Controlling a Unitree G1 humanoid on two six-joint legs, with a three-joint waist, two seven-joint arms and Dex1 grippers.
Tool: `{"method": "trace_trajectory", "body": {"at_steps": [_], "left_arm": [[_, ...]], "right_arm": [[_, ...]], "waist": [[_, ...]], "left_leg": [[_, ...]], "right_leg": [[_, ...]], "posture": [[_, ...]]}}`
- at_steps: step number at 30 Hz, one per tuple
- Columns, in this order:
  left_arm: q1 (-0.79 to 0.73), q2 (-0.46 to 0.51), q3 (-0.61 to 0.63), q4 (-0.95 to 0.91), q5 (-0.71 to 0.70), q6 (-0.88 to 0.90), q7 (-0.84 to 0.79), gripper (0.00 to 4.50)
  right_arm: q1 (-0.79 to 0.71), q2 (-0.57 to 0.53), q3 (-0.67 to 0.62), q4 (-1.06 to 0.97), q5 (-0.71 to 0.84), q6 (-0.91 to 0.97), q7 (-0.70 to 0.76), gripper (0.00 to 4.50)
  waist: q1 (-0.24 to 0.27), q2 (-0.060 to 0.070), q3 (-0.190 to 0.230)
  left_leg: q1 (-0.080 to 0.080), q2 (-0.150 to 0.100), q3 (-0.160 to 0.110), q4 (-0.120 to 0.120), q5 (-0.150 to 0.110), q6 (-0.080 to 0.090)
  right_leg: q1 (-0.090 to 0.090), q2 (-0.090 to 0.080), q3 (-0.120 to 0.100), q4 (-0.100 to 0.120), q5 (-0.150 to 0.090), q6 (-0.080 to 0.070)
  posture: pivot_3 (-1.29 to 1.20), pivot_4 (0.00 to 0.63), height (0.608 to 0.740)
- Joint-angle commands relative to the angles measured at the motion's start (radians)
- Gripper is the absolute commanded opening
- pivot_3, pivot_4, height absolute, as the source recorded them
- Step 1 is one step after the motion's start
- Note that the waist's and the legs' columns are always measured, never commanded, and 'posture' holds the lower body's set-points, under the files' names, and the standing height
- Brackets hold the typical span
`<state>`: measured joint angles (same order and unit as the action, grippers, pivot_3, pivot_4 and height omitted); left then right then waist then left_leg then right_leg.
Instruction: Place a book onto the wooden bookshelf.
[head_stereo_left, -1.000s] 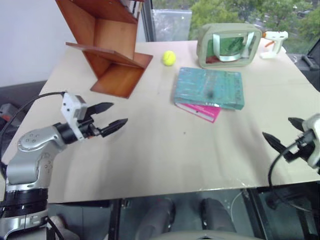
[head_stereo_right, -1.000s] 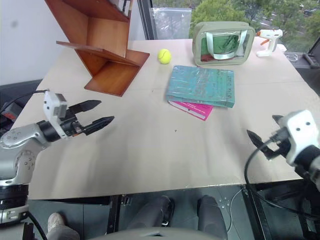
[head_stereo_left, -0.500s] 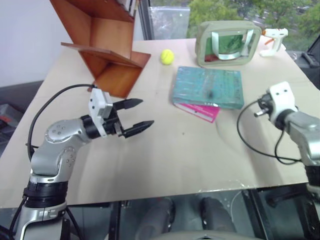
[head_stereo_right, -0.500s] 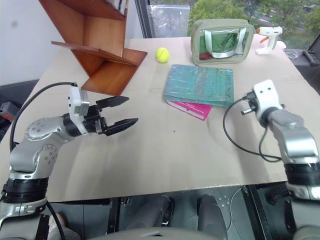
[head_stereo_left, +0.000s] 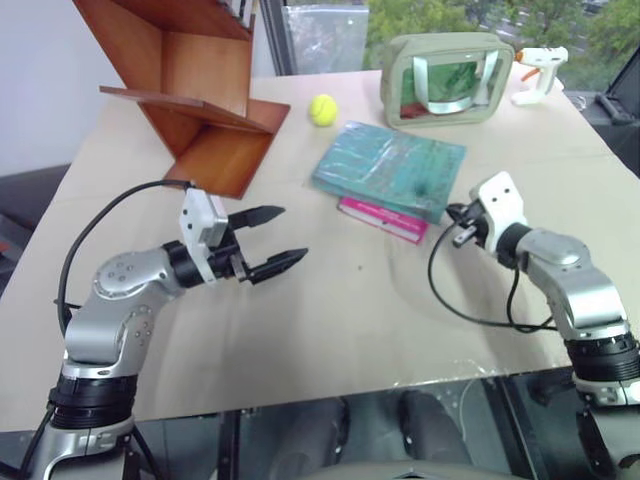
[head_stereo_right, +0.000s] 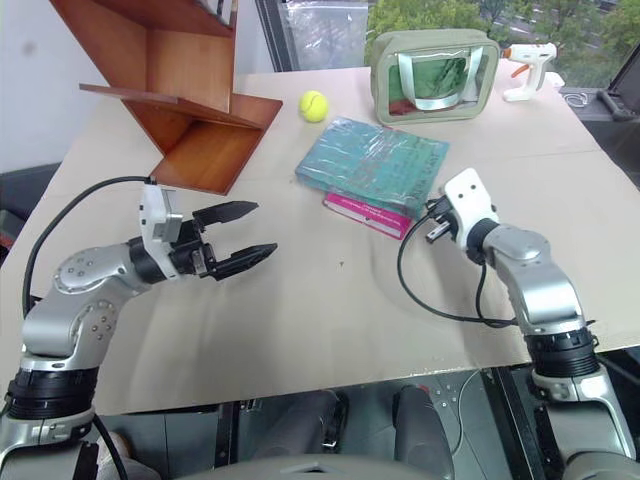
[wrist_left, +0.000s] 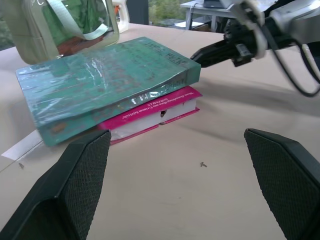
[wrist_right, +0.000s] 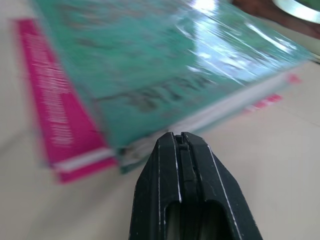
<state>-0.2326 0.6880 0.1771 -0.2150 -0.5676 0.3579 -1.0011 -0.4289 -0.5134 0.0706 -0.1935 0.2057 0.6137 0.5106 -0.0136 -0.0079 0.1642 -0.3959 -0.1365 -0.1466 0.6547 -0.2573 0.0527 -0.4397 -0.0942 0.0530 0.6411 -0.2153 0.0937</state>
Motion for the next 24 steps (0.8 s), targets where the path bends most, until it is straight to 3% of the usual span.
{"method": "trace_trajectory", "body": {"at_steps": [1, 8, 14, 17, 22, 24], "left_arm": [[-0.009, -0.009, 0.001, 0.005, 0.01, 0.002, 0.031, 4.5], [-0.058, -0.076, -0.02, 0.031, 0.028, 0.101, 0.186, 4.5], [-0.254, -0.273, 0.041, 0.105, -0.131, 0.583, 0.542, 4.5], [-0.401, -0.427, 0.135, 0.299, -0.193, 0.757, 0.722, 4.5], [-0.579, -0.561, 0.28, 0.587, -0.219, 0.717, 0.874, 4.5], [-0.637, -0.589, 0.316, 0.697, -0.21, 0.638, 0.893, 4.5]], "right_arm": [[0.008, 0.017, 0.006, -0.092, 0.02, 0.029, 0.007, 0.04], [0.031, 0.055, 0.019, -0.16, 0.025, 0.062, -0.01, 0.04], [0.126, 0.008, -0.078, -0.336, 0.149, 0.13, 0.048, 0.04], [0.171, -0.021, -0.137, -0.458, 0.209, 0.135, 0.061, 1.2], [0.168, -0.028, -0.232, -0.601, 0.304, 0.161, 0.027, 3.51], [0.16, -0.043, -0.266, -0.65, 0.351, 0.186, 0.016, 3.51]], "waist": [[0.001, 0.0, 0.0], [0.002, 0.0, 0.0], [0.019, -0.001, 0.0], [0.024, -0.002, -0.001], [0.024, -0.003, -0.001], [0.025, -0.003, -0.001]], "left_leg": [[0.0, 0.0, 0.0, 0.0, 0.0, 0.0], [0.0, 0.0, 0.0, 0.001, 0.0, 0.0], [-0.001, 0.0, -0.001, 0.006, 0.0, 0.0], [-0.002, 0.0, -0.001, 0.012, 0.0, 0.0], [-0.002, 0.002, -0.001, 0.014, 0.0, -0.001], [-0.002, 0.002, 0.0, 0.014, 0.0, -0.001]], "right_leg": [[0.0, 0.0, 0.0, 0.0, 0.001, -0.001], [0.0, 0.001, 0.0, 0.0, 0.002, -0.002], [0.001, 0.001, -0.001, 0.002, 0.002, -0.002], [0.002, 0.002, -0.001, 0.003, 0.002, -0.001], [0.002, 0.004, -0.001, 0.006, 0.002, -0.001], [0.002, 0.004, -0.001, 0.006, 0.002, -0.002]], "posture": [[0.0, 0.15, 0.74], [0.0, 0.15, 0.74], [0.0, 0.15, 0.74], [0.0, 0.15, 0.74], [0.0, 0.15, 0.74], [0.0, 0.15, 0.74]]}}
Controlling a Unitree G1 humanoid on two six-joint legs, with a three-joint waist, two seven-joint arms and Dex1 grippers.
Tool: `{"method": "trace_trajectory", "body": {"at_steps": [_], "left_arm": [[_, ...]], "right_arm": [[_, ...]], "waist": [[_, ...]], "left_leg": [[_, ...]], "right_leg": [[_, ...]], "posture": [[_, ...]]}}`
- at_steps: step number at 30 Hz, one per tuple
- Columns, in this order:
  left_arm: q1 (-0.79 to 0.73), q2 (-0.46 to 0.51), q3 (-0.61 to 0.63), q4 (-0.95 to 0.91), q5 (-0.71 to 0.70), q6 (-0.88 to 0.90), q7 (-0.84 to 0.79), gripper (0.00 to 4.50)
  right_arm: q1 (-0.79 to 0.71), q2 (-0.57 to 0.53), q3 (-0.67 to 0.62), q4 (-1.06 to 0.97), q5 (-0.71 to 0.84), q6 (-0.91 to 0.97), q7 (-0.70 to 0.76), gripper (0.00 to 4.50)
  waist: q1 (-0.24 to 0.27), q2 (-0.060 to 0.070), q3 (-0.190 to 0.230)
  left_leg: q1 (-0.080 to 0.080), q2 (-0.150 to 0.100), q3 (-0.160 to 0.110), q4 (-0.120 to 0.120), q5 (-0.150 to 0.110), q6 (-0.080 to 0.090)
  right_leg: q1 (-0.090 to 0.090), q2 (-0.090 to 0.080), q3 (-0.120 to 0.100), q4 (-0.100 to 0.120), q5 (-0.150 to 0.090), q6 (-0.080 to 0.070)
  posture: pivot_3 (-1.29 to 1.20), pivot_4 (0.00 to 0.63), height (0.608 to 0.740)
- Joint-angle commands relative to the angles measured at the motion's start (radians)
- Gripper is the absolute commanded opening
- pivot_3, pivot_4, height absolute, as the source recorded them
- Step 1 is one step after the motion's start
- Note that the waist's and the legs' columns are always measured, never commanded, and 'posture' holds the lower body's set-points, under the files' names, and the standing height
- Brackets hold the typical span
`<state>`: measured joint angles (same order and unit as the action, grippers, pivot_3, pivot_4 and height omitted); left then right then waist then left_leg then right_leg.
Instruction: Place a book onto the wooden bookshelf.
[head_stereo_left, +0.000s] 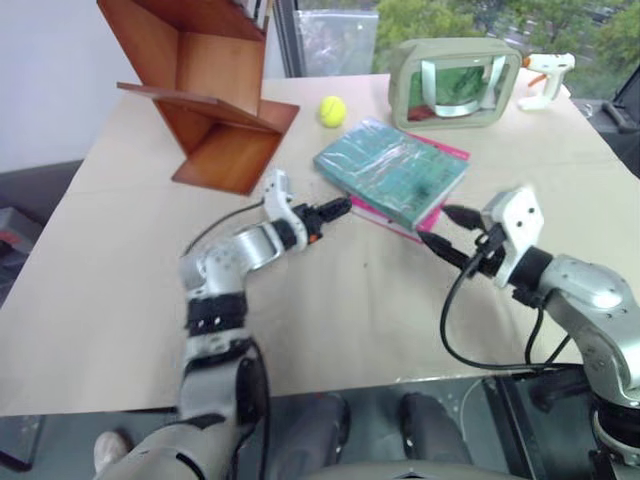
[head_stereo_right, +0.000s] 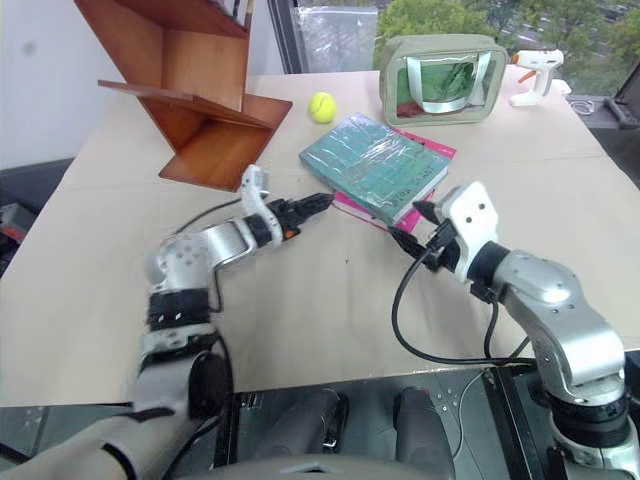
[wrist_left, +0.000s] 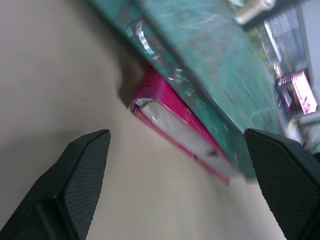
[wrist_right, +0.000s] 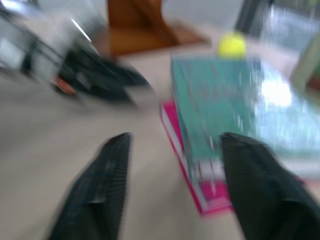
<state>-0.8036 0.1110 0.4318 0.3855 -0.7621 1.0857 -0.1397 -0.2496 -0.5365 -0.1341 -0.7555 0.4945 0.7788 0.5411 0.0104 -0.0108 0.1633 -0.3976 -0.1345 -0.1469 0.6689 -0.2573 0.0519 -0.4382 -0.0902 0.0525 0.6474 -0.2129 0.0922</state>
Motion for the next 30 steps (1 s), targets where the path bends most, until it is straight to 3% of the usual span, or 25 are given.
{"method": "trace_trajectory", "body": {"at_steps": [1, 19, 25, 29, 30], "left_arm": [[-0.1, -0.019, 0.084, 0.166, -0.014, -0.135, 0.036, 4.5], [-0.33, -0.035, 0.073, 0.739, 0.084, -0.44, -0.226, 4.5], [-0.326, -0.02, 0.161, 0.801, 0.029, -0.414, -0.221, 2.76], [-0.306, -0.004, 0.222, 0.781, -0.022, -0.359, -0.21, 1.06], [-0.299, 0.0, 0.222, 0.765, -0.023, -0.344, -0.218, 0.84]], "right_arm": [[-0.024, -0.031, -0.071, -0.108, 0.076, 0.028, -0.019, 3.51], [-0.038, -0.08, -0.08, -0.182, 0.132, 0.095, -0.173, 3.51], [-0.054, -0.098, -0.09, -0.187, 0.157, 0.113, -0.197, 3.57], [-0.052, -0.111, -0.095, -0.193, 0.18, 0.114, -0.198, 3.57], [-0.05, -0.115, -0.096, -0.192, 0.184, 0.112, -0.198, 3.57]], "waist": [[0.002, 0.0, 0.0], [0.004, -0.001, -0.001], [0.002, -0.001, -0.001], [0.0, -0.001, -0.001], [-0.001, -0.001, -0.001]], "left_leg": [[0.0, 0.0, 0.0, 0.0, 0.0, 0.0], [-0.001, -0.002, 0.0, 0.0, 0.0, 0.0], [-0.001, -0.002, 0.0, 0.0, 0.0, 0.0], [0.0, -0.001, 0.0, 0.0, 0.0, 0.0], [0.0, -0.001, 0.001, 0.0, 0.0, 0.0]], "right_leg": [[0.0, 0.0, 0.0, 0.0, 0.0, 0.0], [0.0, -0.002, 0.0, 0.0, 0.0, 0.0], [0.0, -0.002, 0.0, 0.0, 0.0, 0.0], [0.0, -0.002, 0.0, 0.0, 0.0, 0.0], [0.0, -0.002, 0.001, 0.0, 0.0, 0.0]], "posture": [[0.0, 0.15, 0.74], [0.0, 0.15, 0.74], [0.0, 0.15, 0.74], [0.0, 0.15, 0.74], [0.0, 0.15, 0.74]]}}
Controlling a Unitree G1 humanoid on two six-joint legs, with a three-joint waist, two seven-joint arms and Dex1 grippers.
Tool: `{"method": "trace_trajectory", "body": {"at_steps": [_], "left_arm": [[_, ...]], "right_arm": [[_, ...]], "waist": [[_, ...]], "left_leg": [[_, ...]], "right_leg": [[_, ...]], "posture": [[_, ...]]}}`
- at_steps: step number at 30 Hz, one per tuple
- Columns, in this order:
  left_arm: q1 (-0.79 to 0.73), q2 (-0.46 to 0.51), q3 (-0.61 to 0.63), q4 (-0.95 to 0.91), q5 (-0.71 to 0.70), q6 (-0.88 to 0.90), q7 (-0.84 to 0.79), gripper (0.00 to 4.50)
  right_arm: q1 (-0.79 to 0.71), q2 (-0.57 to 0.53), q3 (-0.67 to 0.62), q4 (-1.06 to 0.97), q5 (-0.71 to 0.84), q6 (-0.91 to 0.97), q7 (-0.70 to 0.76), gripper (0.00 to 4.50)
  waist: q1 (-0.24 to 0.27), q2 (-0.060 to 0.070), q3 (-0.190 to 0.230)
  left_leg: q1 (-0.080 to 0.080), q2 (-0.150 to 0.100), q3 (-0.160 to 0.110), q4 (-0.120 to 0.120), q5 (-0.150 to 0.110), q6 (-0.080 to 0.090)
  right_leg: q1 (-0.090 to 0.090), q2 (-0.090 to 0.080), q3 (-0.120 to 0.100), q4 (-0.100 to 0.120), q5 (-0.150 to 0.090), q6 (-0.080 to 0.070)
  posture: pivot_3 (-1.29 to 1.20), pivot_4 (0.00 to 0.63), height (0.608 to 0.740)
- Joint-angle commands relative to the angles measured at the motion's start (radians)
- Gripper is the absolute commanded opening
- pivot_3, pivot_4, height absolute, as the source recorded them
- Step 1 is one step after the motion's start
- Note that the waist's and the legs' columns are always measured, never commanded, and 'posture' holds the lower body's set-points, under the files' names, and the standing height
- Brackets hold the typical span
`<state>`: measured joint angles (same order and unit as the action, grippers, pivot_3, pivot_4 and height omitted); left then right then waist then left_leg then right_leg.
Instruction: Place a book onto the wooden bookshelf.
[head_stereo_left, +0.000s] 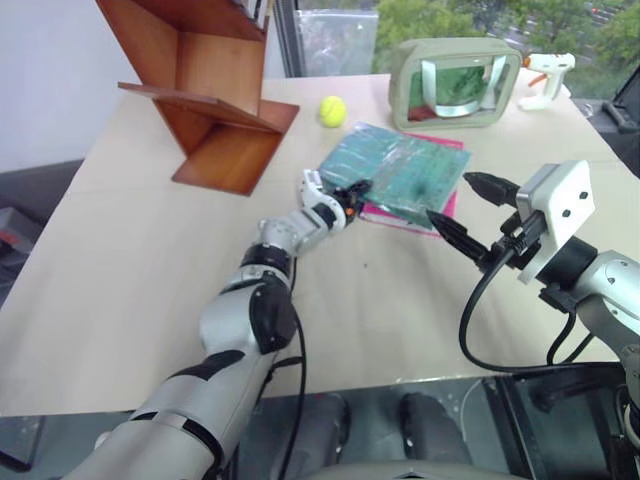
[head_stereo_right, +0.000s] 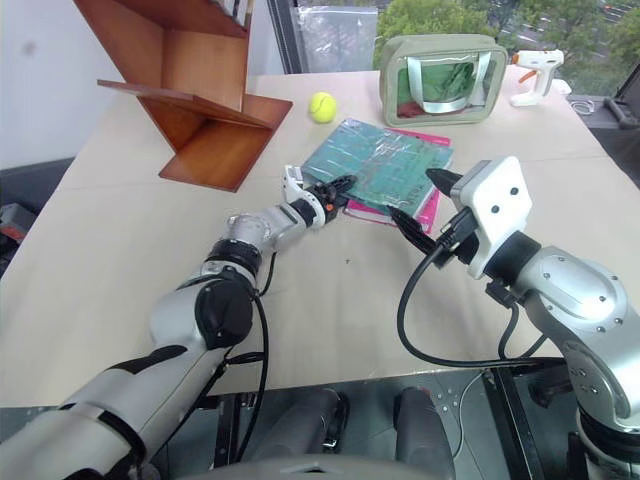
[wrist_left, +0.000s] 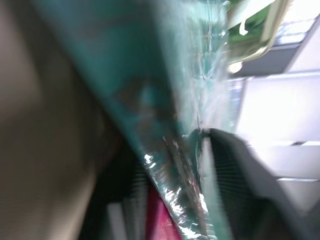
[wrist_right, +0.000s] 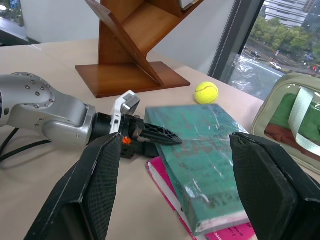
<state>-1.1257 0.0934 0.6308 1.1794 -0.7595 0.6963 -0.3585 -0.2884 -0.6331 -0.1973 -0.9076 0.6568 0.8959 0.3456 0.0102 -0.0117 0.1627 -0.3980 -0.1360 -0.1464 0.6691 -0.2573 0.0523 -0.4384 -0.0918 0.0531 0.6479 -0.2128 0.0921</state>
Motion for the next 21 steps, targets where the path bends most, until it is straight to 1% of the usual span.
{"method": "trace_trajectory", "body": {"at_steps": [1, 3, 8, 11, 13, 14, 16, 18, 21], "left_arm": [[0.03, 0.019, 0.024, -0.045, -0.031, 0.059, -0.002, 0.84], [0.045, 0.018, 0.029, -0.087, -0.047, 0.09, 0.007, 0.84], [0.137, -0.002, 0.042, -0.321, -0.11, 0.207, 0.079, 0.84], [0.212, -0.025, 0.032, -0.537, -0.173, 0.292, 0.134, 0.84], [0.263, -0.026, -0.01, -0.7, -0.204, 0.346, 0.128, 0.84], [0.286, -0.015, -0.041, -0.791, -0.22, 0.383, 0.117, 0.84], [0.327, 0.021, -0.106, -0.981, -0.236, 0.403, 0.07, 0.84], [0.329, 0.102, -0.144, -1.127, -0.267, 0.441, 0.032, 0.84], [0.3, 0.199, -0.15, -1.218, -0.312, 0.466, 0.002, 0.84]], "right_arm": [[-0.008, -0.023, -0.034, -0.039, 0.026, -0.007, -0.002, 3.57], [-0.005, -0.029, -0.034, -0.036, 0.034, -0.012, -0.003, 3.57], [0.003, -0.027, -0.019, -0.024, 0.037, -0.033, 0.001, 3.57], [0.006, -0.025, -0.015, -0.02, 0.037, -0.041, 0.002, 3.57], [0.008, -0.026, -0.017, -0.02, 0.039, -0.047, 0.005, 3.57], [0.008, -0.027, -0.02, -0.018, 0.041, -0.05, 0.008, 3.57], [0.006, -0.028, -0.024, -0.011, 0.044, -0.059, 0.011, 3.57], [0.01, -0.033, -0.036, -0.006, 0.047, -0.067, 0.016, 3.57], [0.026, -0.05, -0.071, -0.001, 0.058, -0.08, 0.038, 3.57]], "waist": [[-0.001, 0.0, 0.0], [-0.003, 0.0, 0.0], [-0.013, 0.0, 0.0], [-0.02, 0.0, 0.0], [-0.022, 0.0, 0.0], [-0.021, 0.0, 0.0], [-0.021, 0.0, 0.0], [-0.021, -0.002, 0.001], [-0.02, -0.001, 0.0]], "left_leg": [[0.0, 0.0, 0.0, 0.0, 0.0, 0.0], [0.0, 0.0, 0.0, 0.0, 0.0, 0.0], [0.0, 0.0, 0.001, 0.0, 0.0, 0.0], [0.0, 0.0, 0.001, 0.0, 0.0, 0.0], [0.0, 0.001, 0.001, 0.0, 0.0, 0.0], [0.0, 0.001, 0.001, 0.0, 0.0, 0.0], [0.0, 0.001, 0.002, 0.0, 0.0, 0.0], [0.0, 0.001, 0.002, 0.0, 0.0, 0.0], [0.0, 0.001, 0.003, 0.001, 0.0, 0.0]], "right_leg": [[0.0, 0.0, 0.0, 0.0, 0.0, 0.0], [0.0, 0.0, 0.0, 0.0, 0.0, 0.0], [0.0, 0.0, 0.001, 0.001, 0.0, 0.0], [-0.001, 0.0, 0.002, 0.001, 0.0, 0.0], [-0.001, 0.0, 0.002, 0.002, 0.0, 0.0], [-0.001, 0.0, 0.002, 0.003, 0.0, 0.0], [-0.001, 0.001, 0.002, 0.003, 0.0, 0.0], [-0.002, 0.001, 0.003, 0.004, 0.0, 0.0], [-0.003, 0.001, 0.003, 0.005, 0.0, 0.0]], "posture": [[0.0, 0.15, 0.74], [0.0, 0.15, 0.74], [0.0, 0.15, 0.74], [0.0, 0.15, 0.74], [0.0, 0.15, 0.74], [0.0, 0.15, 0.74], [0.0, 0.15, 0.74], [0.0, 0.15, 0.74], [0.0, 0.15, 0.74]]}}
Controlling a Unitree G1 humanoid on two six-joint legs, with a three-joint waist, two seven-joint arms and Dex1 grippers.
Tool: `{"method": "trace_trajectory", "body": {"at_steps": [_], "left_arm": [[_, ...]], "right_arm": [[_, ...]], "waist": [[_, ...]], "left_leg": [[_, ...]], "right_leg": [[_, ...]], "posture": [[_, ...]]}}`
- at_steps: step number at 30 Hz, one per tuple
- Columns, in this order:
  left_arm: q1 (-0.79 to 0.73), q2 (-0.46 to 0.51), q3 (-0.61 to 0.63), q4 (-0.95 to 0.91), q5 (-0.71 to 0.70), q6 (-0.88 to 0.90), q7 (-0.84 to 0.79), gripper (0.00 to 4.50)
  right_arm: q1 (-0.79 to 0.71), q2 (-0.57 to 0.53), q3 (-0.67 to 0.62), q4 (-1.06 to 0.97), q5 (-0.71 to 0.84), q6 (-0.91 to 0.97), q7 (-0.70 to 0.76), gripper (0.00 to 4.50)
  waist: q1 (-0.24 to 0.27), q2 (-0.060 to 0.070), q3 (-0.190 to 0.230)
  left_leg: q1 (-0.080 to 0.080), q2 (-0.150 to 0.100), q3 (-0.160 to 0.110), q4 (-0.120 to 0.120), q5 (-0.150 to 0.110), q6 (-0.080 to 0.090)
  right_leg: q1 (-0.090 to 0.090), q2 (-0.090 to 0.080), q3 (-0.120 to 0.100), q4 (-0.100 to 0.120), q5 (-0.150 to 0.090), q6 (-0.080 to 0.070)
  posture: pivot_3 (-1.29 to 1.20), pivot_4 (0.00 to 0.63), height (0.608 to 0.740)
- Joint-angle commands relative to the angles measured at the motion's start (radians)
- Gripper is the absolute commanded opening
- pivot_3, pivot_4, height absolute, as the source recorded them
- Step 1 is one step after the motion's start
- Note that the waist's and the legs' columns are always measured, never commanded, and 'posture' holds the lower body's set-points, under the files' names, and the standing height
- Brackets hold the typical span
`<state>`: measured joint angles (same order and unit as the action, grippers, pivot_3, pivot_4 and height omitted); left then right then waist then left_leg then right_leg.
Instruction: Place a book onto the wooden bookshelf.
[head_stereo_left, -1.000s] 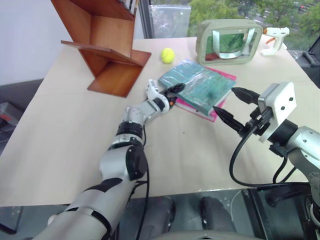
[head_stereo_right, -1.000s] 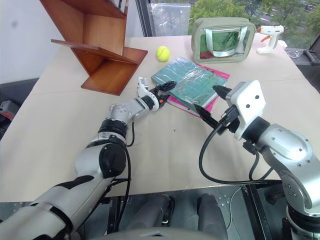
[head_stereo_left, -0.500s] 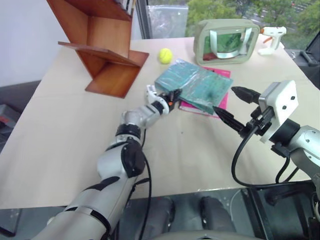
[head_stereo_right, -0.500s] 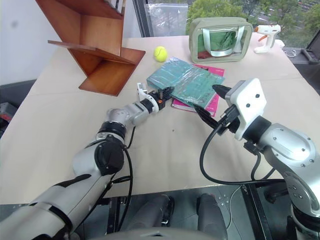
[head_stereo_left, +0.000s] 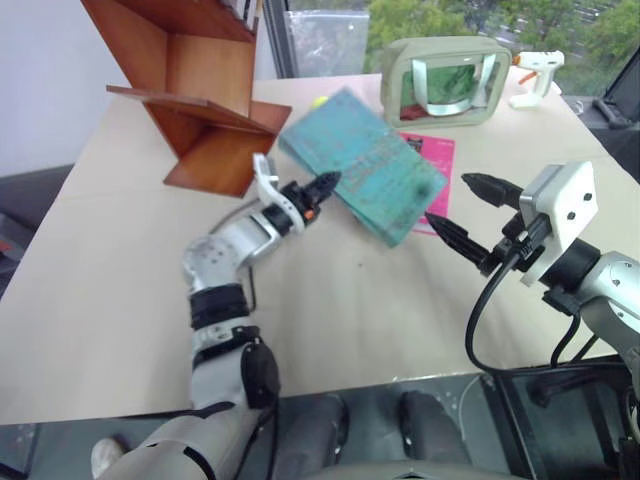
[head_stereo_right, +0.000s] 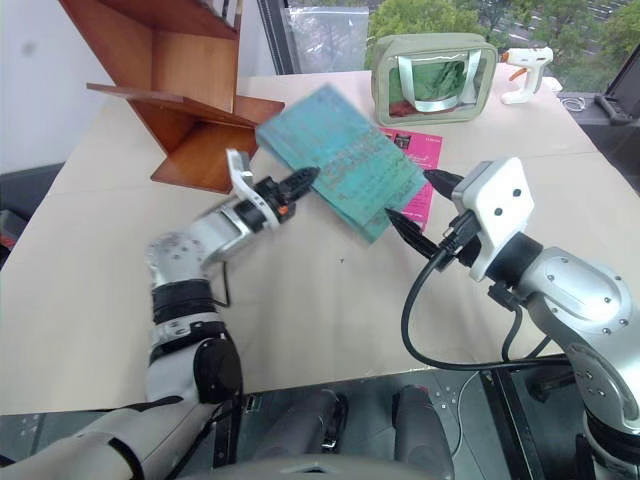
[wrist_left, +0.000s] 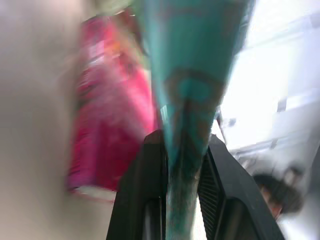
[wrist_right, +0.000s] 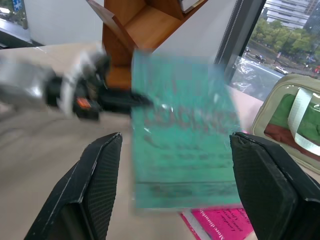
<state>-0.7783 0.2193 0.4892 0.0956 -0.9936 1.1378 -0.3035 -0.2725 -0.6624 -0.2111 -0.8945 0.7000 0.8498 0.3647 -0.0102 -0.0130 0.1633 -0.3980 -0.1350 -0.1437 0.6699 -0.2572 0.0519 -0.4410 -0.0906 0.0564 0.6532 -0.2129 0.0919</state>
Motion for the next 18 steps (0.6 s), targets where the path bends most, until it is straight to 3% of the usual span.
{"method": "trace_trajectory", "body": {"at_steps": [1, 5, 9, 12, 15, 18], "left_arm": [[-0.06, 0.109, -0.012, -0.154, -0.087, 0.035, -0.066, 0.84], [-0.07, 0.259, -0.08, -0.25, -0.064, 0.004, -0.159, 0.84], [-0.013, 0.478, -0.246, -0.387, 0.166, -0.278, -0.45, 0.84], [-0.049, 0.536, -0.251, -0.348, 0.195, -0.35, -0.518, 0.84], [-0.054, 0.569, -0.259, -0.326, 0.201, -0.367, -0.574, 0.08], [-0.037, 0.577, -0.274, -0.325, 0.221, -0.386, -0.597, 0.03]], "right_arm": [[0.016, -0.027, -0.07, -0.011, 0.018, -0.039, 0.027, 3.57], [0.024, -0.049, -0.125, 0.01, 0.041, -0.058, 0.05, 3.57], [0.01, -0.068, -0.163, 0.041, 0.068, -0.069, 0.068, 3.57], [0.017, -0.076, -0.165, 0.074, 0.054, -0.096, 0.084, 3.57], [0.018, -0.077, -0.153, 0.091, 0.041, -0.118, 0.09, 3.57], [0.008, -0.074, -0.139, 0.102, 0.033, -0.133, 0.092, 3.57]], "waist": [[0.002, 0.001, 0.0], [0.003, 0.0, 0.0], [-0.001, 0.0, 0.0], [0.003, 0.001, 0.0], [0.004, 0.001, 0.0], [0.004, 0.0, 0.0]], "left_leg": [[0.001, 0.0, 0.0, 0.0, 0.0, 0.0], [0.001, 0.0, 0.0, 0.0, 0.0, 0.0], [0.001, 0.0, 0.0, 0.0, 0.0, 0.0], [0.001, 0.0, 0.002, -0.002, 0.0, 0.0], [0.001, 0.001, 0.002, -0.002, 0.0, 0.0], [0.001, 0.001, 0.002, -0.002, 0.0, 0.0]], "right_leg": [[0.0, 0.0, 0.0, 0.0, 0.0, 0.0], [0.001, 0.0, 0.0, 0.0, 0.0, 0.0], [0.001, 0.0, 0.0, 0.0, 0.0, 0.0], [0.0, 0.0, 0.002, -0.002, 0.0, 0.0], [0.001, 0.0, 0.001, -0.002, 0.0, 0.0], [0.001, 0.0, 0.001, -0.002, 0.0, 0.0]], "posture": [[0.0, 0.15, 0.74], [0.0, 0.15, 0.74], [0.0, 0.15, 0.74], [0.0, 0.15, 0.74], [0.0, 0.15, 0.74], [0.0, 0.15, 0.74]]}}
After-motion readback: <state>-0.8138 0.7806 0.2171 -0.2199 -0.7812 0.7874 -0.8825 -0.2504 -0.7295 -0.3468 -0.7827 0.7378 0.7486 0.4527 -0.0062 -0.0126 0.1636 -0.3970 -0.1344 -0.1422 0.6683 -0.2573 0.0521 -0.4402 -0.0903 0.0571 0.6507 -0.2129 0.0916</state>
